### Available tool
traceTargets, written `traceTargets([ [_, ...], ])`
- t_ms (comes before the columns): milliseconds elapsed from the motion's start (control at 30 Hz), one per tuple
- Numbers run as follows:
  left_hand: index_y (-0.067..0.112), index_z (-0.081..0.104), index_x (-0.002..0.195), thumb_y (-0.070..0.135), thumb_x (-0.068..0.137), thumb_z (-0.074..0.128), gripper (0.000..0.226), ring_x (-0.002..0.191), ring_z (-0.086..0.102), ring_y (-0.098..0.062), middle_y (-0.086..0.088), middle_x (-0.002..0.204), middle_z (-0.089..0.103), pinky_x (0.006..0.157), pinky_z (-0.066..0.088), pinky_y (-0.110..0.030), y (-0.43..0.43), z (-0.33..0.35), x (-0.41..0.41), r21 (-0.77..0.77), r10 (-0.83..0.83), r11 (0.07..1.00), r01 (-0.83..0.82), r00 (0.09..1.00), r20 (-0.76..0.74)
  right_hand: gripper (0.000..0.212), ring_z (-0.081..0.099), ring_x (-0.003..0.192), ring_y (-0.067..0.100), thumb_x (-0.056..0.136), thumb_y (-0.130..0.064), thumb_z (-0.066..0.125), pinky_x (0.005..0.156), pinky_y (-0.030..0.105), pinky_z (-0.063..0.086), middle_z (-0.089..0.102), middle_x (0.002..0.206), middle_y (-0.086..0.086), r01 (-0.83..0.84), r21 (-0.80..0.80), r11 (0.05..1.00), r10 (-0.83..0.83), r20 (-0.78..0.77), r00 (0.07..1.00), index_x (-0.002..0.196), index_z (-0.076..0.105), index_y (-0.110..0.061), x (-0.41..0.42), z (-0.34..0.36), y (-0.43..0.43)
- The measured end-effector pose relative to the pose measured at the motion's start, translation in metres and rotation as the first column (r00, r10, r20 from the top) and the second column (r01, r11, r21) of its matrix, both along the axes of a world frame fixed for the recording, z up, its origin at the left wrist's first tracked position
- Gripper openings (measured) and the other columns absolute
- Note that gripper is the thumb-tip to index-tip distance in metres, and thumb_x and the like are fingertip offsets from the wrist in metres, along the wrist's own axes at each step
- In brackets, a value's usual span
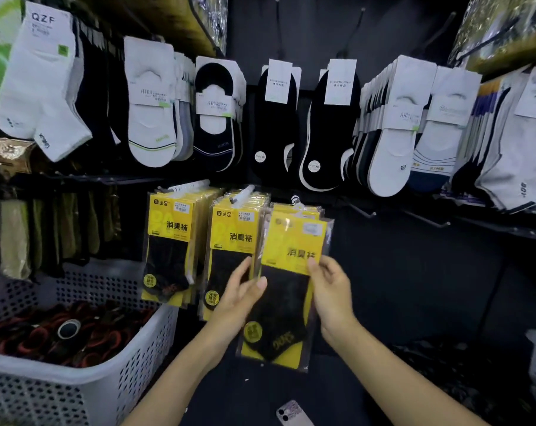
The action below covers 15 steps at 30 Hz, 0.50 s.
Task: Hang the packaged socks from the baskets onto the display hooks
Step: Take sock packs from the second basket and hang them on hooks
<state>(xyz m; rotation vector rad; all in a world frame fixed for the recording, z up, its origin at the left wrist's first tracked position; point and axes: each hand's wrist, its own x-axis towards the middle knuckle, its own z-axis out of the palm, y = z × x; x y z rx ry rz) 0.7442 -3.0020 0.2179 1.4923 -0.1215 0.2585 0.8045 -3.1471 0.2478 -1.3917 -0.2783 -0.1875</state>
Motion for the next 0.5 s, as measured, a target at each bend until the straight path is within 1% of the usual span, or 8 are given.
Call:
traceTargets([
  [100, 0.037, 0.033, 0.14, 0.079, 0.037, 0.065, 0.115, 0.135, 0.04, -0.023, -0.004, 0.144, 0.045, 0.115, 0.027, -0.048, -0.014, 0.008, 0.003, -0.031, 0.005, 0.999, -0.006, 1.0, -0.011, 0.011, 0.067, 0.093, 0.015, 0.097, -0.017, 0.052, 0.088, 0.029, 0.052, 0.072, 0.097, 0.001, 0.084, -0.042, 0.996, -0.084, -0.011, 0.996, 0.091, 0.062, -0.018, 0.009, 0.01, -0.008],
  [133, 0.031, 0.033, 0.141, 0.084, 0.025, 0.064, 0.132, 0.137, 0.037, -0.026, -0.007, 0.147, 0.041, 0.115, 0.027, -0.049, -0.018, 0.013, 0.004, -0.014, 0.03, 0.999, -0.03, 1.0, 0.0, 0.012, 0.067, 0.095, 0.016, 0.097, -0.018, 0.052, 0.091, 0.033, 0.052, 0.072, 0.098, 0.002, 0.086, -0.061, 0.994, -0.087, -0.015, 0.996, 0.09, 0.062, -0.018, 0.011, 0.013, -0.009],
  [200, 0.019, 0.031, 0.145, 0.089, 0.005, 0.061, 0.159, 0.138, 0.034, -0.028, -0.009, 0.149, 0.037, 0.114, 0.027, -0.048, -0.02, 0.017, 0.004, 0.003, 0.031, 1.0, -0.031, 0.999, 0.016, 0.014, 0.066, 0.099, 0.028, 0.097, -0.02, 0.052, 0.095, 0.044, 0.051, 0.071, 0.099, 0.01, 0.084, -0.094, 0.992, -0.087, -0.027, 0.996, 0.093, 0.062, -0.011, 0.015, 0.018, -0.007],
  [267, 0.017, 0.032, 0.145, 0.088, 0.0, 0.062, 0.164, 0.139, 0.034, -0.028, -0.01, 0.149, 0.038, 0.115, 0.027, -0.047, -0.018, 0.016, 0.002, -0.016, 0.001, 1.0, -0.001, 1.0, 0.019, 0.022, 0.059, 0.105, 0.045, 0.097, -0.019, 0.052, 0.094, 0.056, 0.047, 0.065, 0.106, 0.026, 0.089, -0.133, 0.987, -0.097, -0.053, 0.994, 0.099, 0.06, 0.001, 0.02, 0.023, -0.004],
  [333, 0.022, 0.03, 0.146, 0.088, 0.01, 0.064, 0.155, 0.14, 0.032, -0.025, -0.005, 0.151, 0.035, 0.116, 0.025, -0.047, -0.017, 0.018, 0.002, -0.022, 0.031, 0.999, -0.032, 0.999, -0.019, 0.029, 0.052, 0.108, 0.051, 0.097, -0.018, 0.052, 0.094, 0.059, 0.045, 0.059, 0.112, 0.034, 0.087, -0.152, 0.985, -0.1, -0.085, 0.991, 0.104, 0.056, 0.011, 0.027, 0.025, -0.001],
  [367, 0.03, 0.027, 0.147, 0.089, 0.024, 0.062, 0.141, 0.141, 0.03, -0.021, 0.001, 0.152, 0.032, 0.117, 0.023, -0.047, -0.015, 0.016, 0.0, 0.012, 0.014, 1.0, -0.014, 1.0, -0.025, 0.029, 0.056, 0.105, 0.05, 0.097, -0.017, 0.052, 0.094, 0.055, 0.047, 0.06, 0.11, 0.033, 0.088, -0.156, 0.984, -0.105, -0.102, 0.989, 0.104, 0.057, 0.01, 0.03, 0.026, 0.001],
  [433, 0.049, 0.022, 0.144, 0.086, 0.052, 0.053, 0.105, 0.137, 0.027, -0.008, 0.018, 0.146, 0.028, 0.117, 0.021, -0.045, -0.011, 0.008, -0.004, 0.079, -0.039, 0.996, 0.04, 0.999, -0.014, 0.025, 0.064, 0.09, 0.037, 0.096, -0.017, 0.054, 0.088, 0.043, 0.051, 0.066, 0.103, 0.026, 0.098, -0.166, 0.981, -0.121, -0.135, 0.983, 0.103, 0.063, 0.005, 0.036, 0.026, 0.002],
  [500, 0.057, 0.022, 0.14, 0.08, 0.063, 0.047, 0.084, 0.13, 0.028, -0.001, 0.025, 0.135, 0.031, 0.115, 0.022, -0.041, -0.004, -0.001, 0.0, 0.097, -0.023, 0.995, 0.025, 0.999, -0.024, 0.024, 0.058, 0.083, 0.027, 0.095, -0.017, 0.056, 0.082, 0.039, 0.05, 0.065, 0.102, 0.028, 0.094, -0.152, 0.984, -0.121, -0.177, 0.977, 0.1, 0.063, 0.005, 0.043, 0.024, 0.003],
])
